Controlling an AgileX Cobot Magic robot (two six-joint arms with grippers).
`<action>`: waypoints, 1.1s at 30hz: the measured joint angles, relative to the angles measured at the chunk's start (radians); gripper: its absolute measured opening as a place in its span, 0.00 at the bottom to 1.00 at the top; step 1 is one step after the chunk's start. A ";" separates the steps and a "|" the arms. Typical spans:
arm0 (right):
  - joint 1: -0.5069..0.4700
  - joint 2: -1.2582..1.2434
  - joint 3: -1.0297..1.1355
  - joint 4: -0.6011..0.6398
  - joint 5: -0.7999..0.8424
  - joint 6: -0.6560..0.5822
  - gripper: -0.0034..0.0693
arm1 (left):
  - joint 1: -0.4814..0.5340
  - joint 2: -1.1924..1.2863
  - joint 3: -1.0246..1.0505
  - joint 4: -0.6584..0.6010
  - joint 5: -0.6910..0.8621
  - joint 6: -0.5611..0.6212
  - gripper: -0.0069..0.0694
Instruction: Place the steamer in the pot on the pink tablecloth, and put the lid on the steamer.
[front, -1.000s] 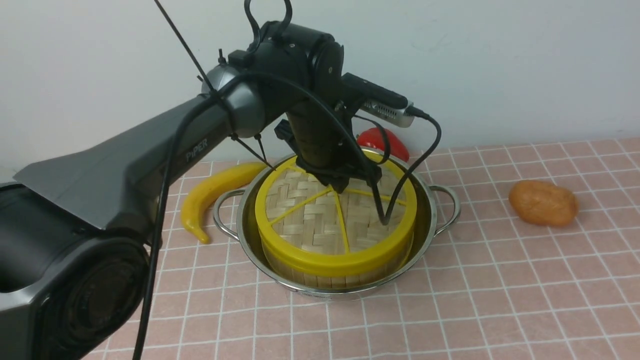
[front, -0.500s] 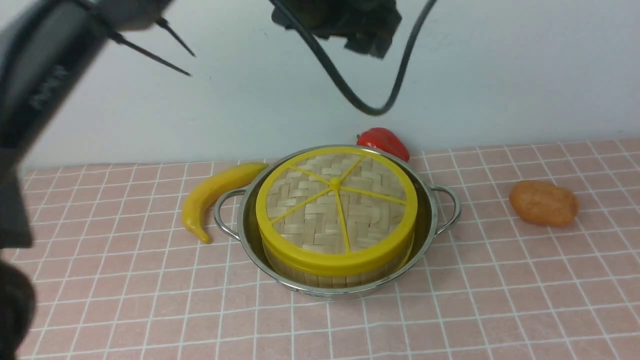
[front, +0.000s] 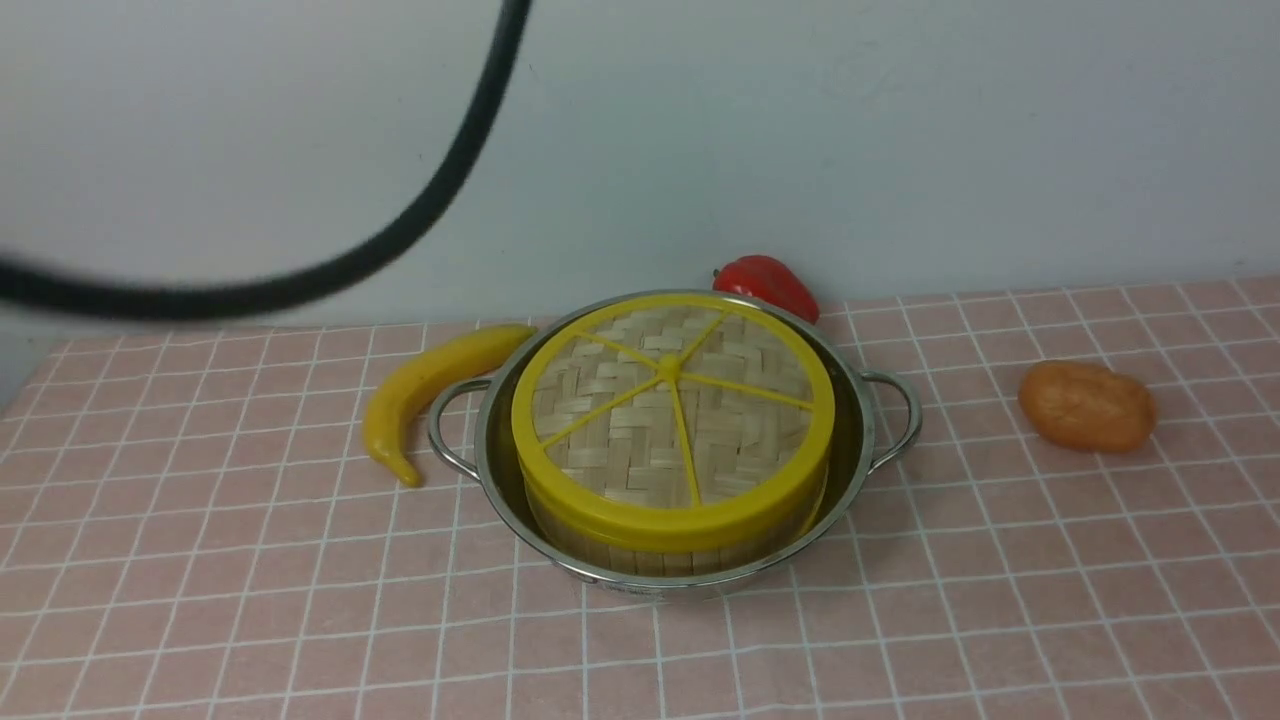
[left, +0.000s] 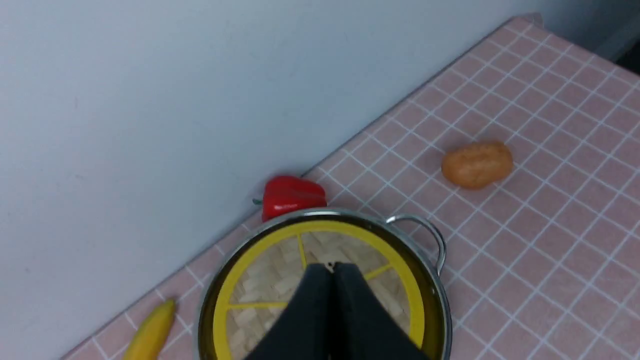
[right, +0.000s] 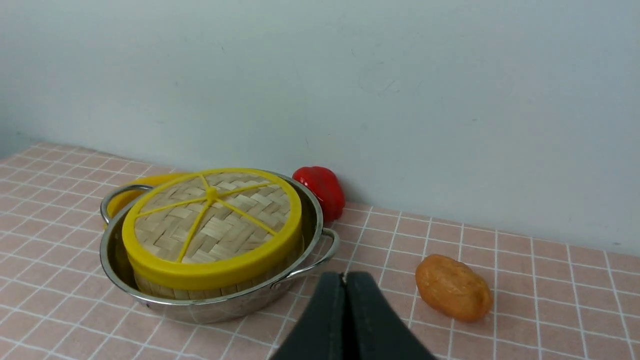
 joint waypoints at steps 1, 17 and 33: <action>0.000 -0.013 0.015 0.000 0.000 0.001 0.03 | 0.000 -0.053 0.075 0.000 0.000 0.007 0.06; 0.000 -0.023 0.051 0.117 0.001 0.005 0.05 | 0.000 -0.567 1.004 -0.157 -0.413 -0.007 0.06; 0.000 -0.023 0.053 0.235 0.001 0.005 0.12 | 0.010 -0.650 1.105 -0.220 -0.439 0.108 0.08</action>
